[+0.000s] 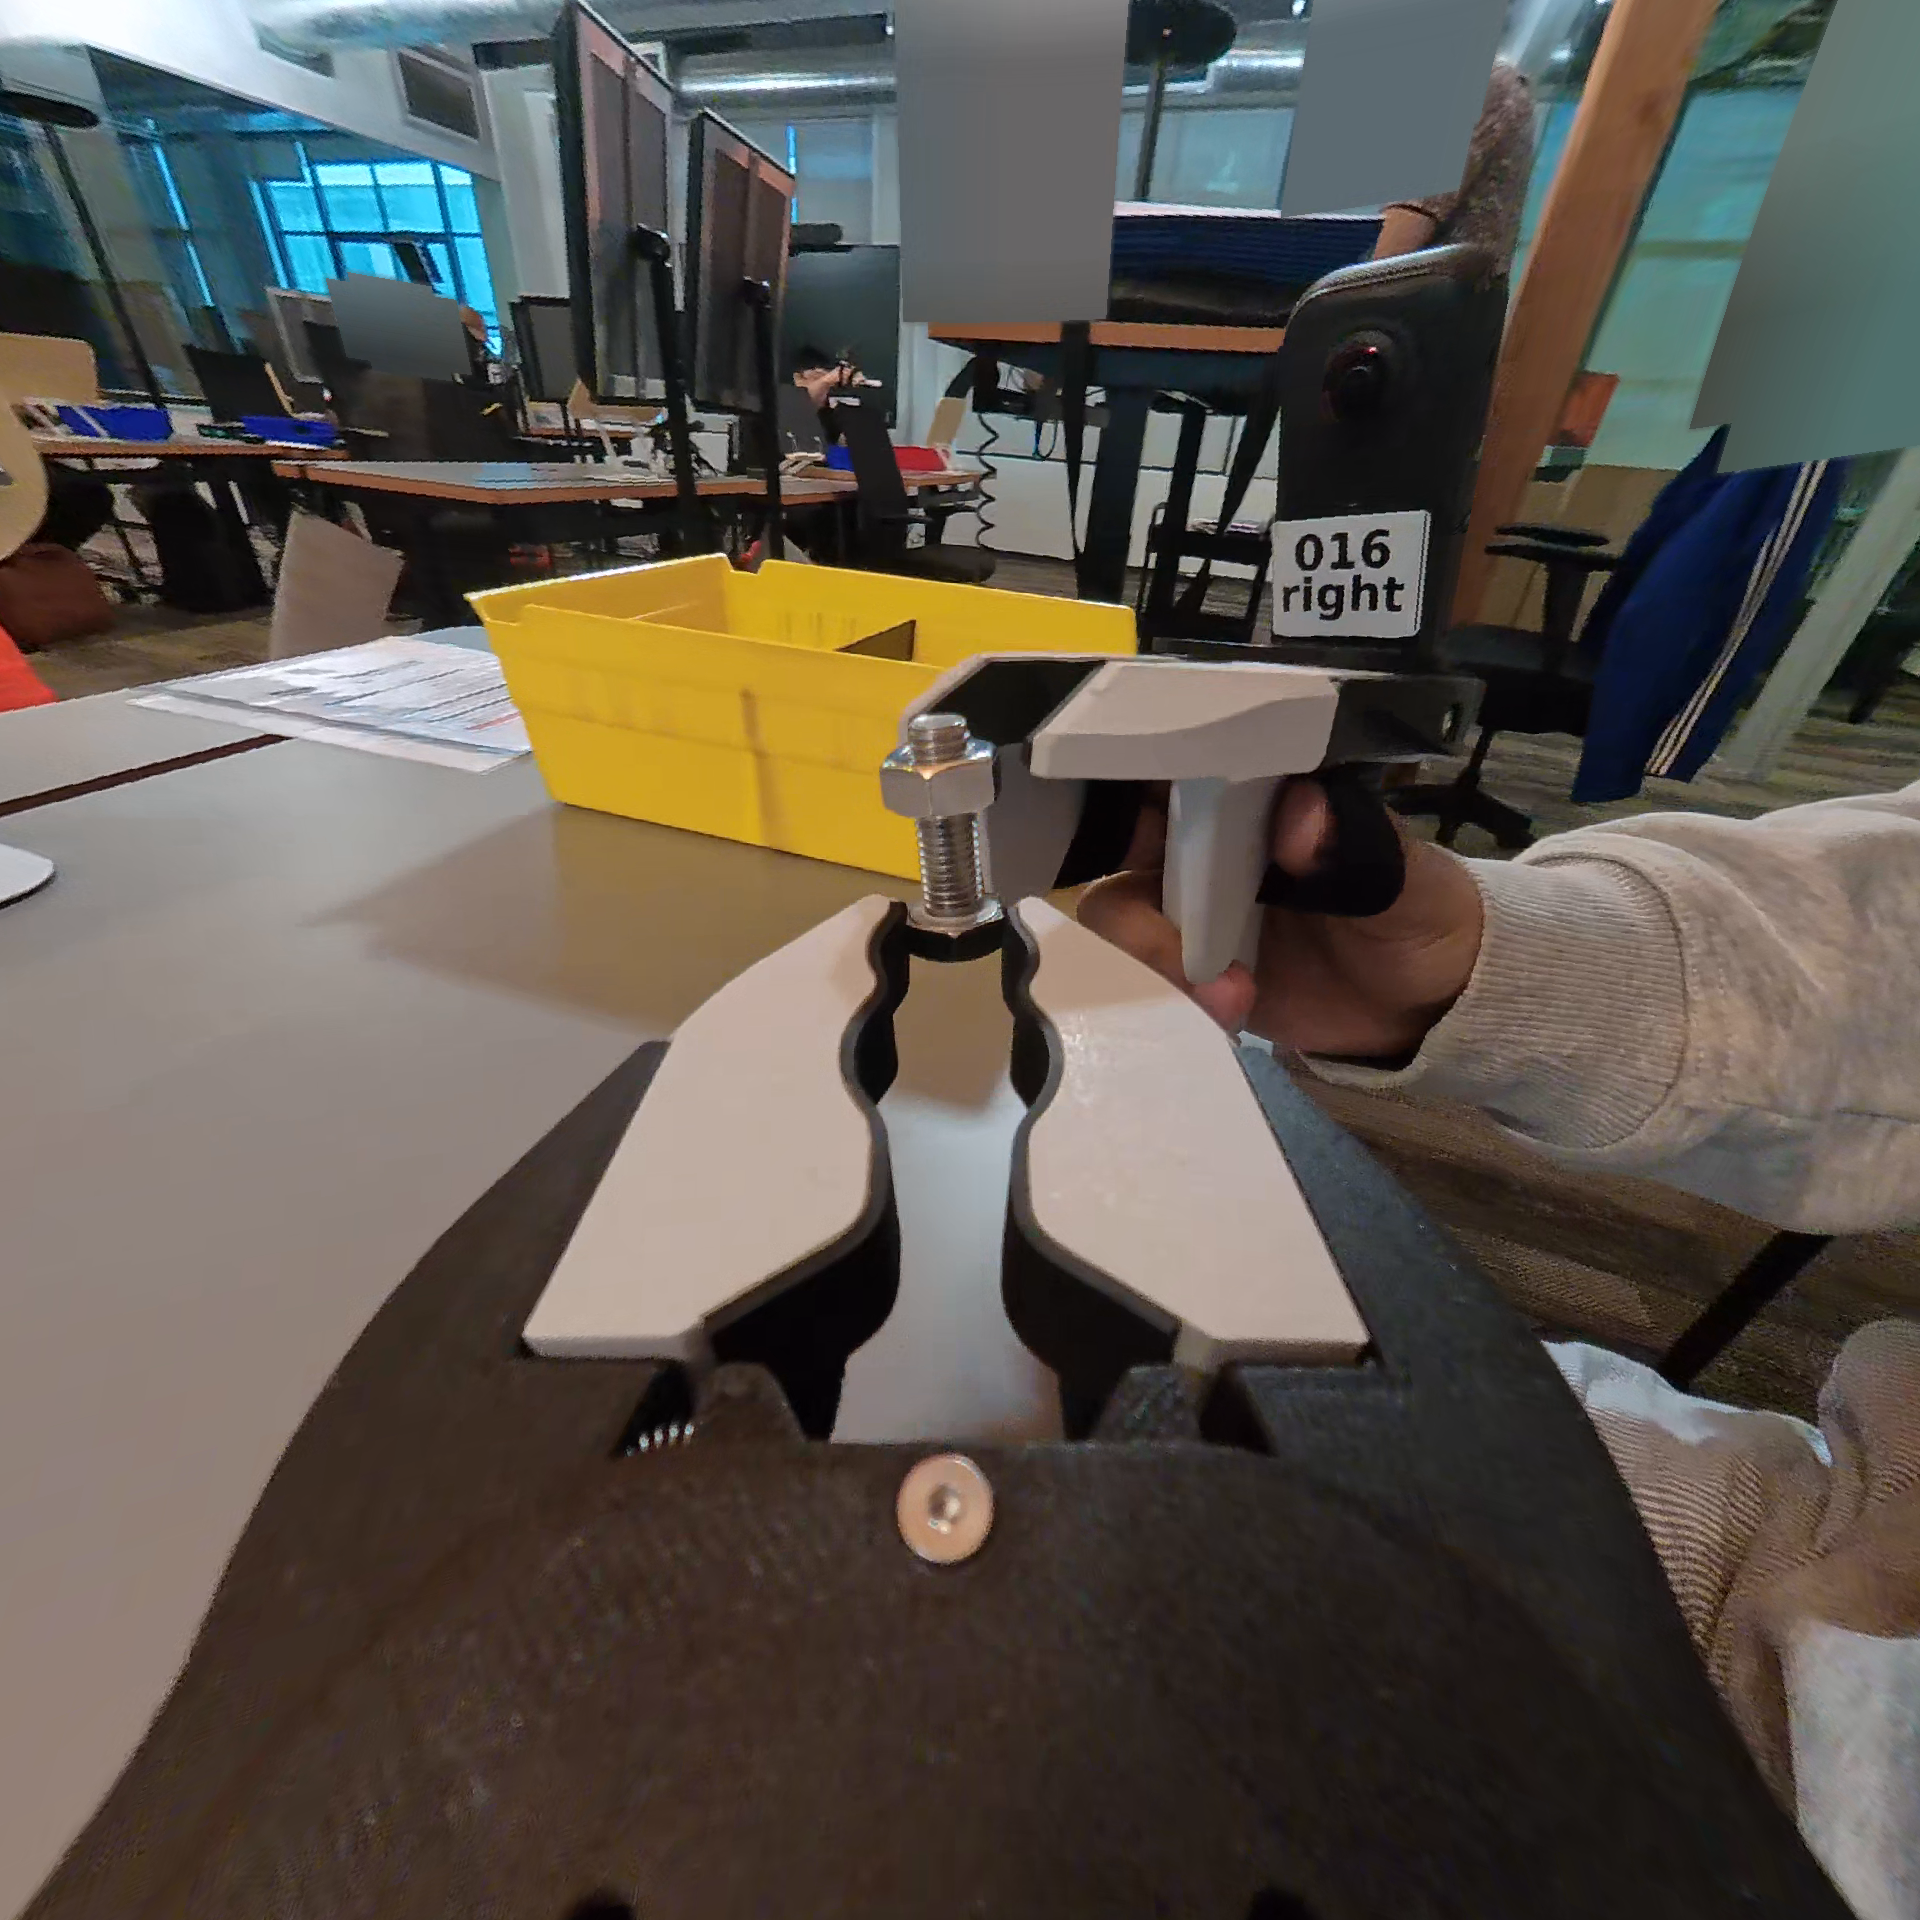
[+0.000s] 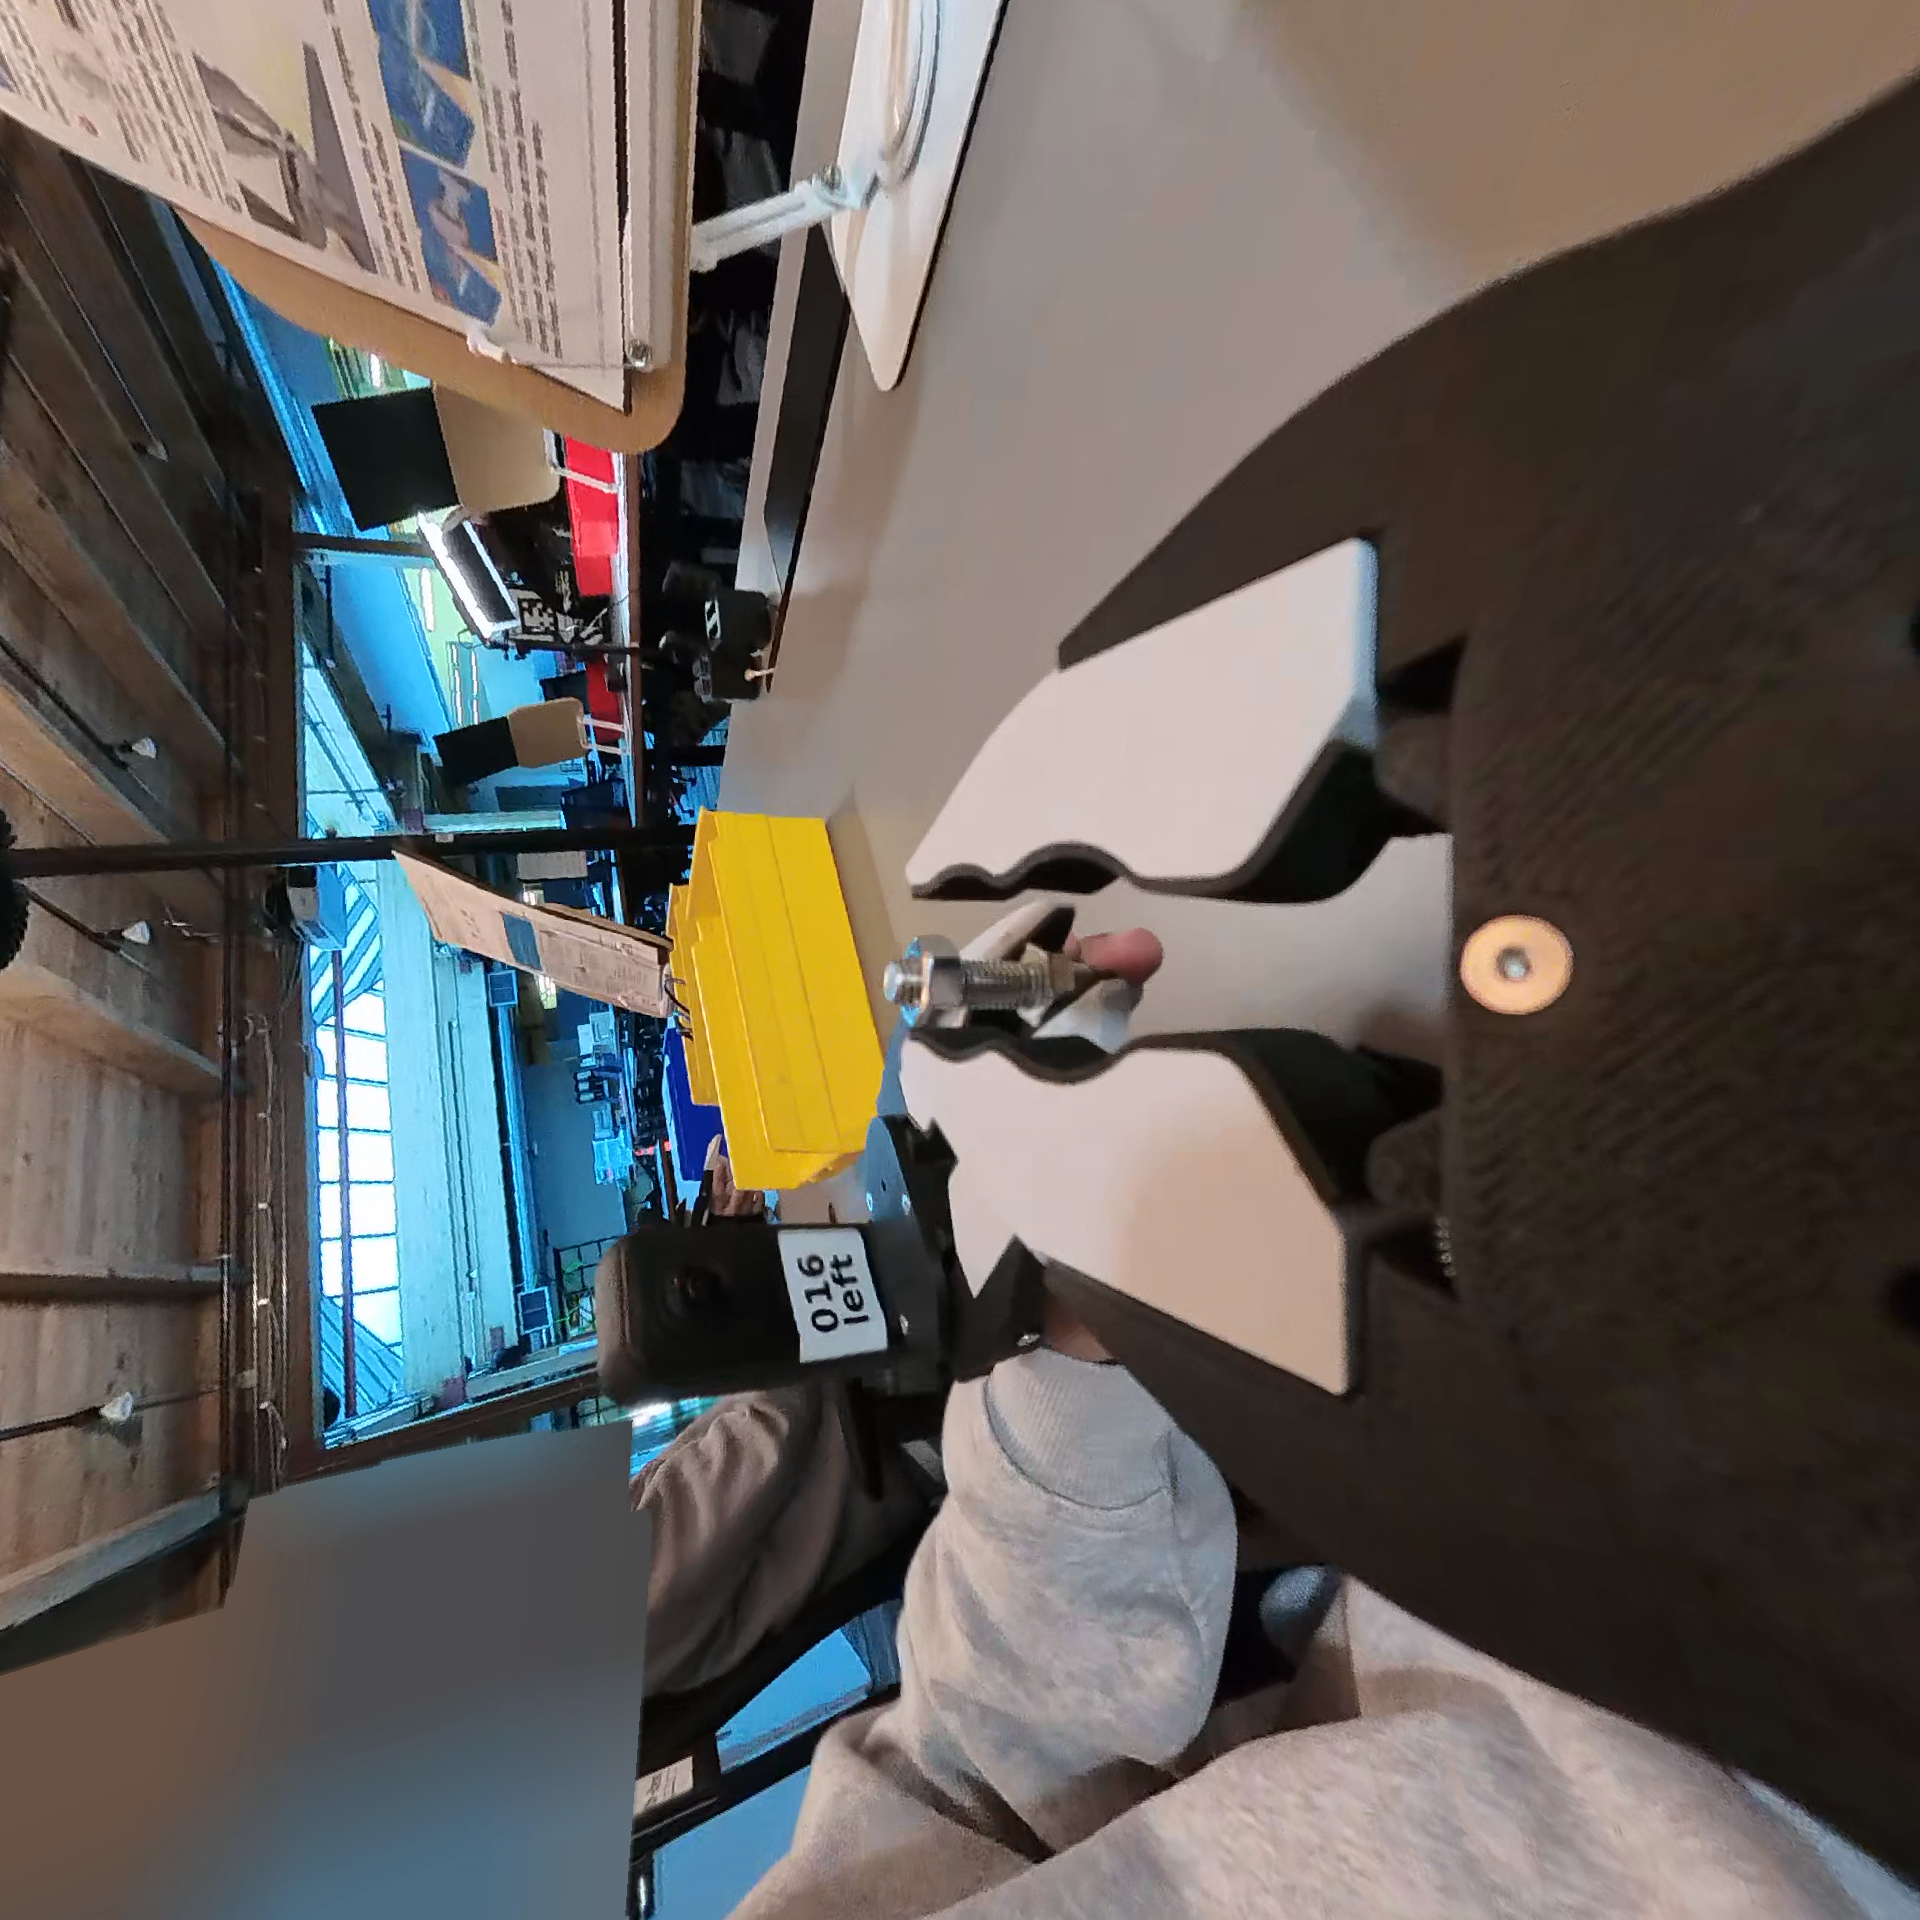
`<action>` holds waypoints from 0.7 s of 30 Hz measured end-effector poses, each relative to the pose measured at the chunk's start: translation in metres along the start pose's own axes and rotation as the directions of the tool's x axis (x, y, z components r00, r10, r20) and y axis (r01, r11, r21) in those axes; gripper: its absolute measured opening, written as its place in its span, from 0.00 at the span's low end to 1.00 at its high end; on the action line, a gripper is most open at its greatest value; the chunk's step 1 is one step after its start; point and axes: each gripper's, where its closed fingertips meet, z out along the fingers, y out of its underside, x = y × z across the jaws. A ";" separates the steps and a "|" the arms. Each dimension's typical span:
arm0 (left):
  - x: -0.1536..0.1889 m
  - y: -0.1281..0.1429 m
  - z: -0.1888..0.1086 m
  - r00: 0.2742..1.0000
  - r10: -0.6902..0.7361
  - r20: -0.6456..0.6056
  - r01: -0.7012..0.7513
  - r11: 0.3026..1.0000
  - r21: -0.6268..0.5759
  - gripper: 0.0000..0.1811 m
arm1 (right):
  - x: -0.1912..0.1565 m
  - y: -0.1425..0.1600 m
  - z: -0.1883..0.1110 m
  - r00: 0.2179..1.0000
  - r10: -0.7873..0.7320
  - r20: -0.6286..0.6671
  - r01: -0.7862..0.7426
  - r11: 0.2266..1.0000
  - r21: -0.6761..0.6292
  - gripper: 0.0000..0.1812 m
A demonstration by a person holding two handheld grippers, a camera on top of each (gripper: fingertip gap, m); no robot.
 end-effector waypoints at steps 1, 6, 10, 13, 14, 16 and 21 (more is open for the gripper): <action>0.001 0.000 0.002 1.000 -0.001 -0.008 0.001 1.000 0.003 0.09 | -0.001 0.000 -0.002 1.000 -0.005 -0.004 0.005 1.000 -0.004 0.13; 0.002 -0.003 0.004 0.999 -0.025 -0.031 0.025 0.999 0.020 0.10 | 0.012 0.001 -0.014 0.993 -0.043 -0.106 0.040 0.999 -0.027 0.04; -0.001 -0.002 0.003 0.999 -0.038 -0.020 0.039 0.999 0.017 0.10 | 0.006 0.001 -0.013 0.997 -0.046 -0.064 0.044 0.998 -0.034 0.07; -0.002 -0.002 0.002 0.999 -0.039 -0.019 0.040 0.999 0.017 0.10 | -0.003 0.004 -0.006 0.999 -0.030 -0.030 0.029 0.999 -0.035 0.10; -0.002 -0.002 0.001 0.999 -0.041 -0.020 0.041 0.999 0.020 0.10 | -0.004 0.006 -0.004 0.999 -0.029 -0.026 0.028 0.999 -0.041 0.10; -0.001 -0.002 -0.001 0.999 -0.032 -0.021 0.032 0.999 0.018 0.10 | -0.003 0.006 -0.003 0.999 -0.035 -0.040 0.033 0.999 -0.042 0.09; -0.002 -0.001 -0.004 1.000 -0.023 -0.013 0.023 1.000 0.015 0.10 | 0.004 0.001 -0.005 0.998 -0.030 -0.062 0.029 0.999 -0.017 0.02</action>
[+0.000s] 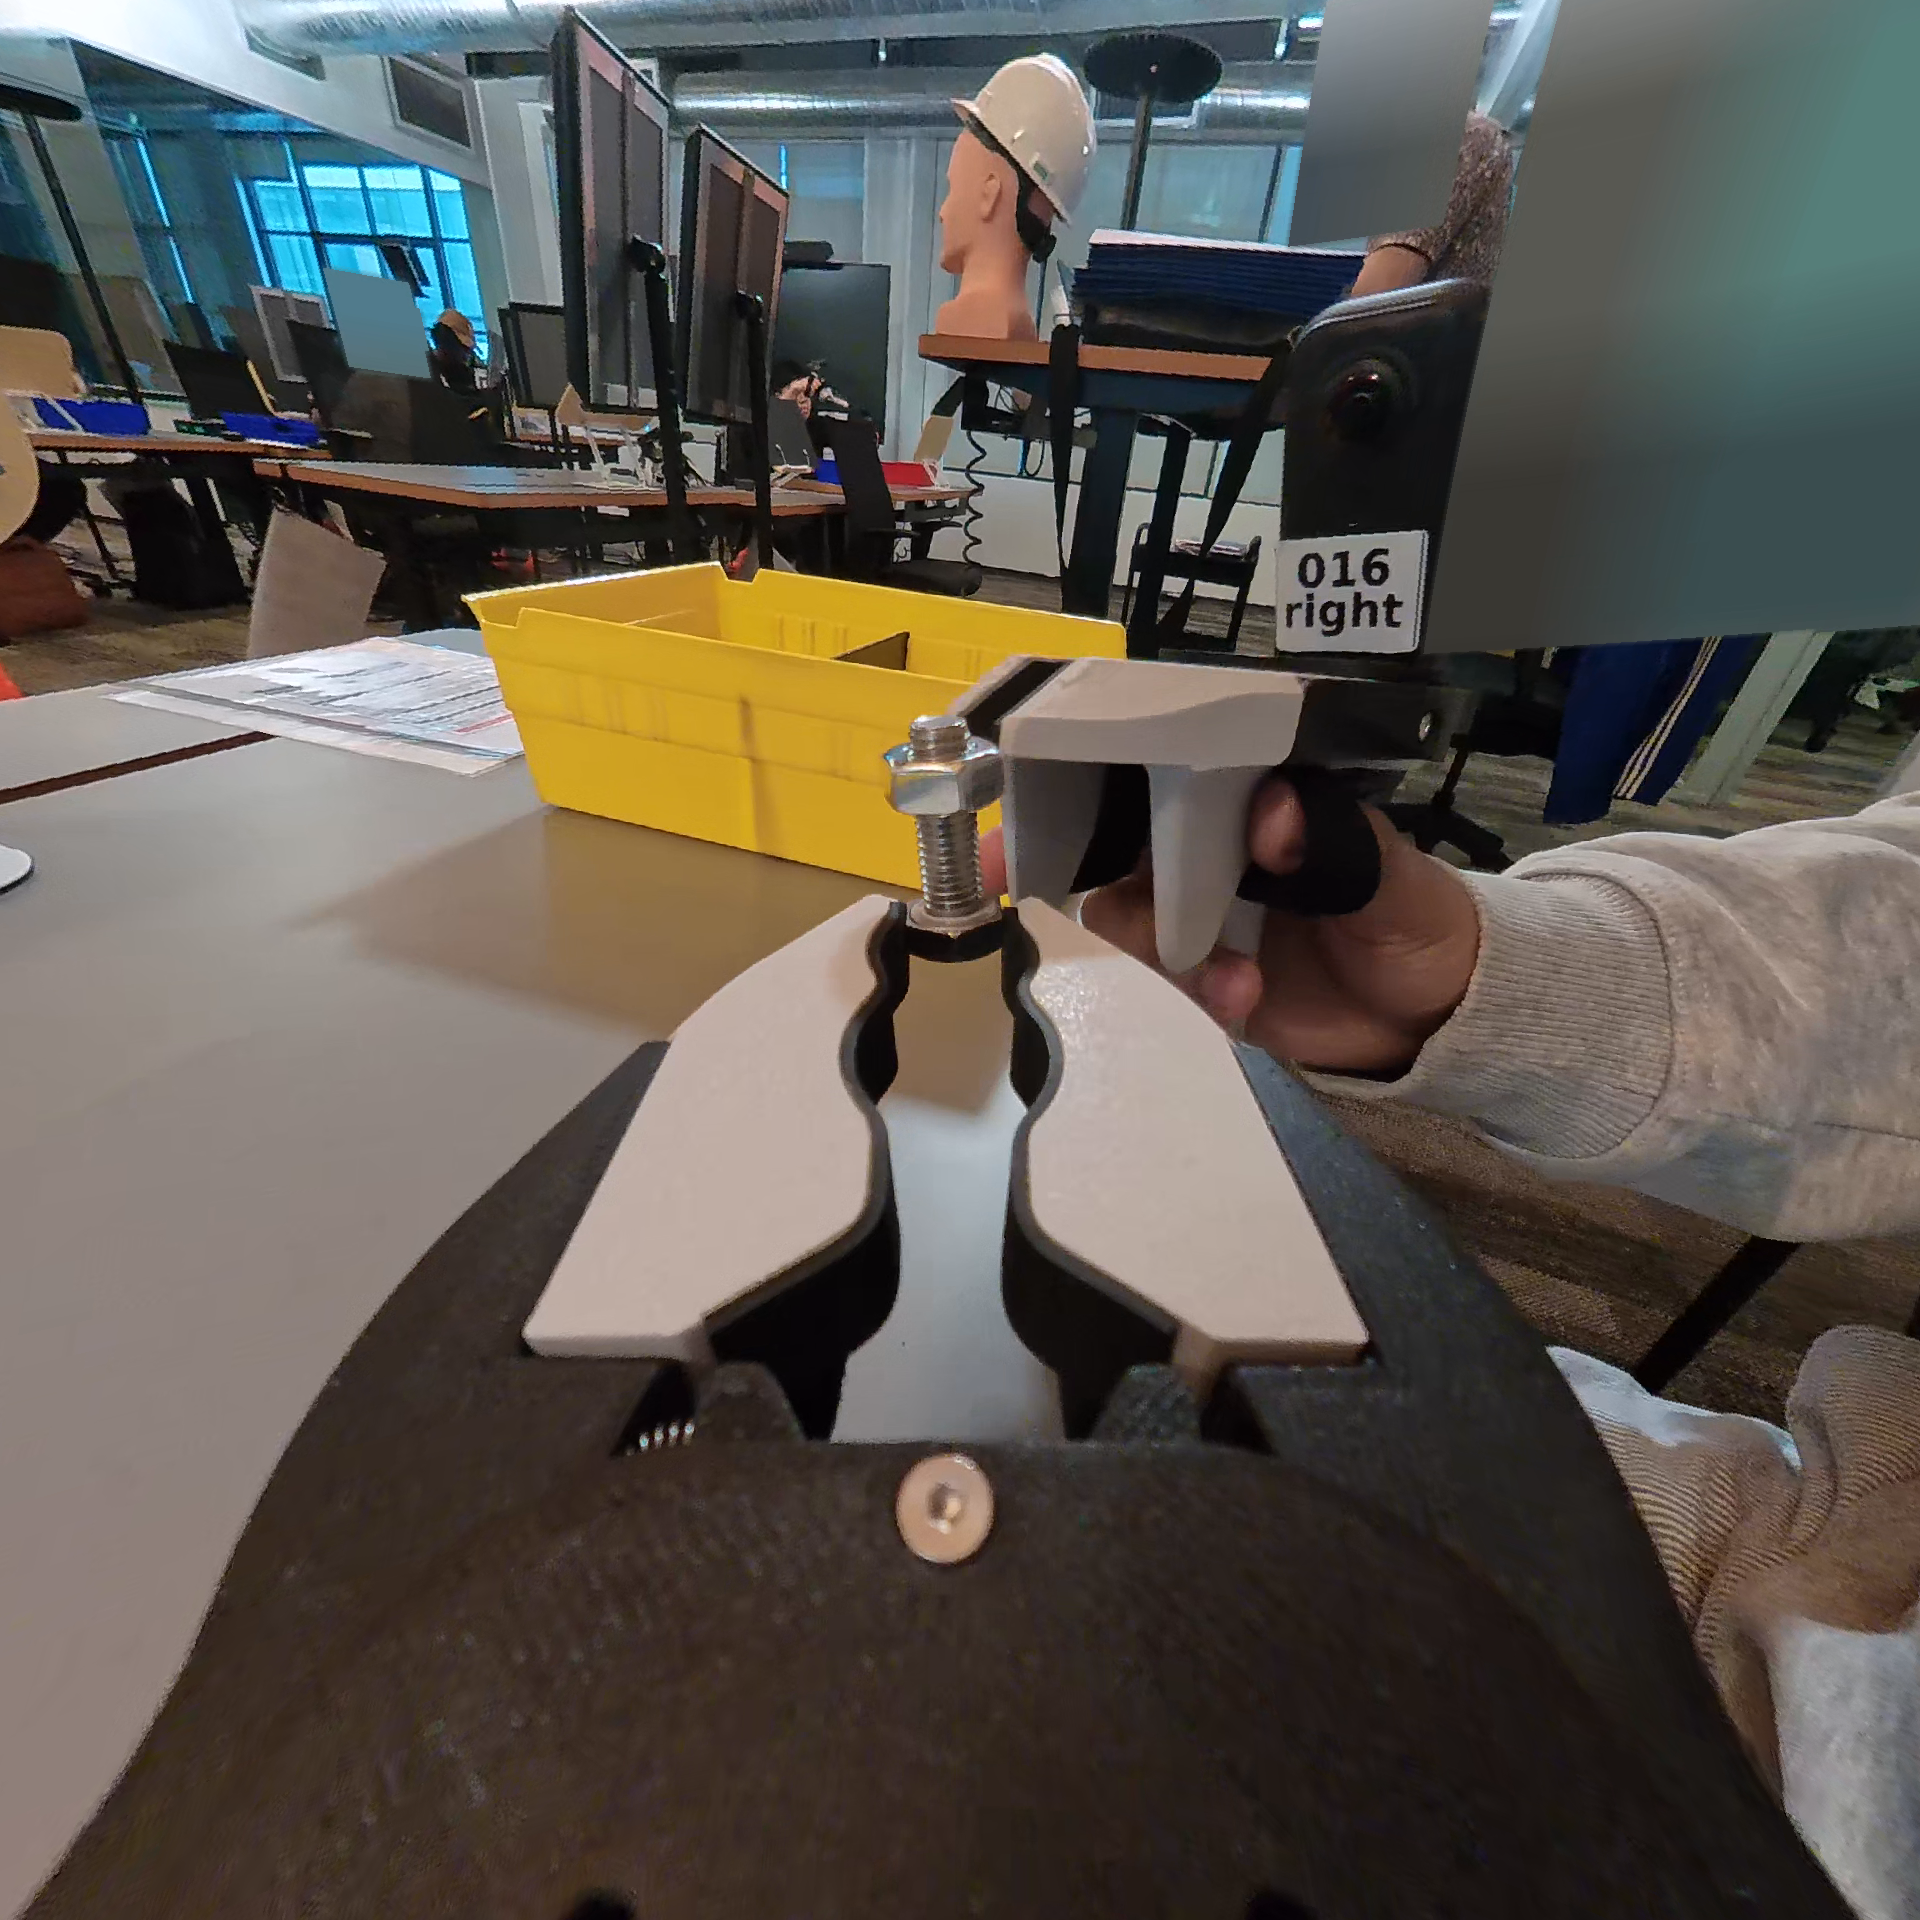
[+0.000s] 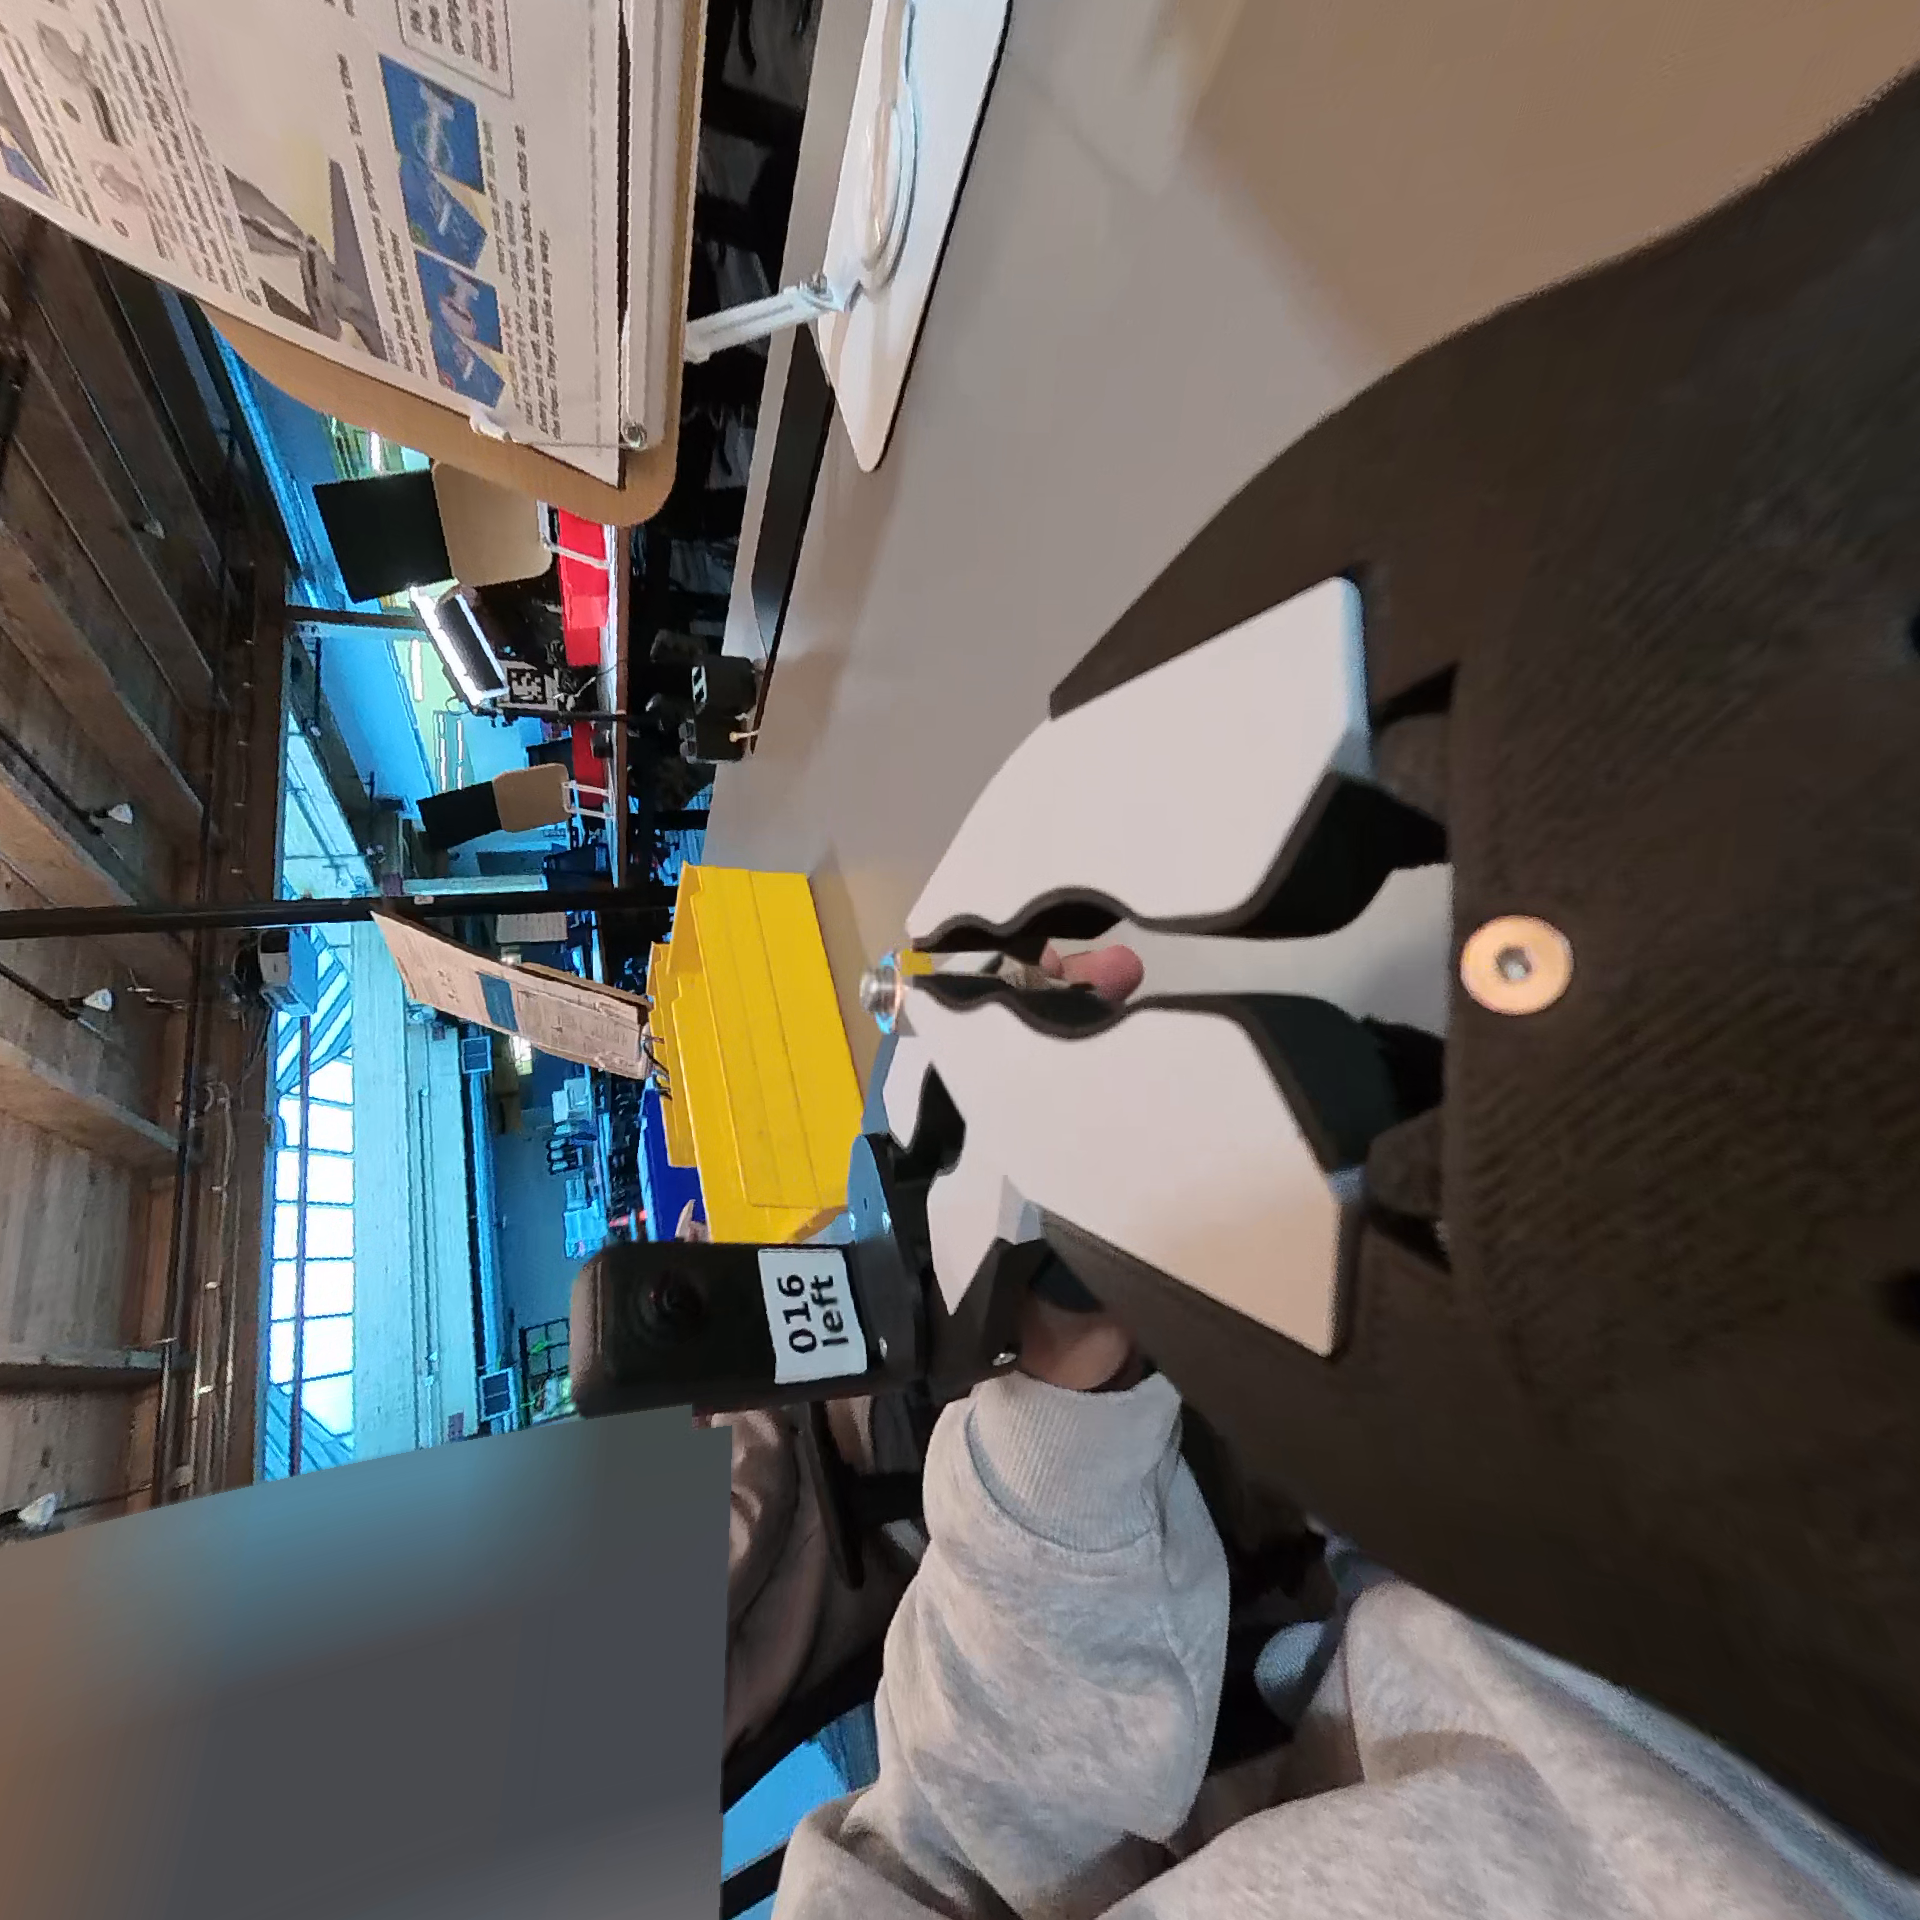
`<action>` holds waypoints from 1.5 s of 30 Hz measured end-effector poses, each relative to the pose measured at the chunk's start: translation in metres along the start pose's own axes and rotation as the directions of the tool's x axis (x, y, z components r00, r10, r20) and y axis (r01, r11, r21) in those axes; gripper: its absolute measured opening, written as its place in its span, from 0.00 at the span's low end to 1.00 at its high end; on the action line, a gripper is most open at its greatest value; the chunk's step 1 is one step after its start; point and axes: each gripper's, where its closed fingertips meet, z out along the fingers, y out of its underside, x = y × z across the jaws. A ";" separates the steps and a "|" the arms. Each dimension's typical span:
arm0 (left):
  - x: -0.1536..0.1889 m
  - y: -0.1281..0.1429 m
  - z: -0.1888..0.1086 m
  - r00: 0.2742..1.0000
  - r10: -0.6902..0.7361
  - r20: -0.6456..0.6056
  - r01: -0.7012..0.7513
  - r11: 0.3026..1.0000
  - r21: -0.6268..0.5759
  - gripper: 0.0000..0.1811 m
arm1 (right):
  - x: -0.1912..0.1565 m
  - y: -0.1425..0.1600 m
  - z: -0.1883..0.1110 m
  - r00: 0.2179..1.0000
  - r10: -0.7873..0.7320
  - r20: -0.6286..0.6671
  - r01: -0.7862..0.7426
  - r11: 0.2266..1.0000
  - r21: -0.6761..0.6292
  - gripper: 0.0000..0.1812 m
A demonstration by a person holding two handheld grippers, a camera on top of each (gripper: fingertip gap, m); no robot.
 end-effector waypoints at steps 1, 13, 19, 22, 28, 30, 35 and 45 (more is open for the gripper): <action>0.000 0.000 0.000 1.000 0.000 0.001 0.000 1.000 -0.001 0.10 | 0.000 -0.001 0.000 1.000 0.018 0.011 -0.018 1.000 0.009 0.03; -0.001 0.000 -0.001 1.000 -0.012 0.001 0.012 1.000 0.002 0.10 | -0.003 -0.004 0.001 0.993 0.091 0.069 -0.093 0.995 0.035 0.10; 0.000 0.001 -0.001 1.000 -0.004 0.001 0.004 1.000 -0.003 0.10 | -0.006 0.004 0.006 0.997 0.026 0.067 -0.026 1.000 -0.015 0.12; 0.000 0.001 0.000 1.000 0.003 0.001 -0.003 1.000 -0.006 0.09 | -0.006 0.003 0.006 0.997 0.040 0.068 -0.040 0.999 -0.005 0.13; -0.001 0.001 0.000 1.000 -0.002 0.004 0.002 1.000 -0.006 0.09 | -0.005 0.004 0.007 0.997 0.048 0.059 -0.048 0.999 -0.006 0.11; -0.001 0.001 0.000 1.000 -0.002 0.004 0.002 1.000 -0.006 0.10 | -0.005 0.005 0.007 0.997 0.049 0.059 -0.049 0.999 -0.011 0.11; 0.000 0.001 0.000 1.000 0.005 0.004 -0.005 1.000 -0.008 0.10 | -0.005 0.005 0.007 0.996 0.059 0.061 -0.058 0.998 -0.010 0.11; -0.001 0.001 0.000 1.000 -0.003 0.007 0.003 1.000 -0.007 0.10 | -0.004 0.006 0.008 0.996 0.069 0.052 -0.068 0.998 -0.012 0.10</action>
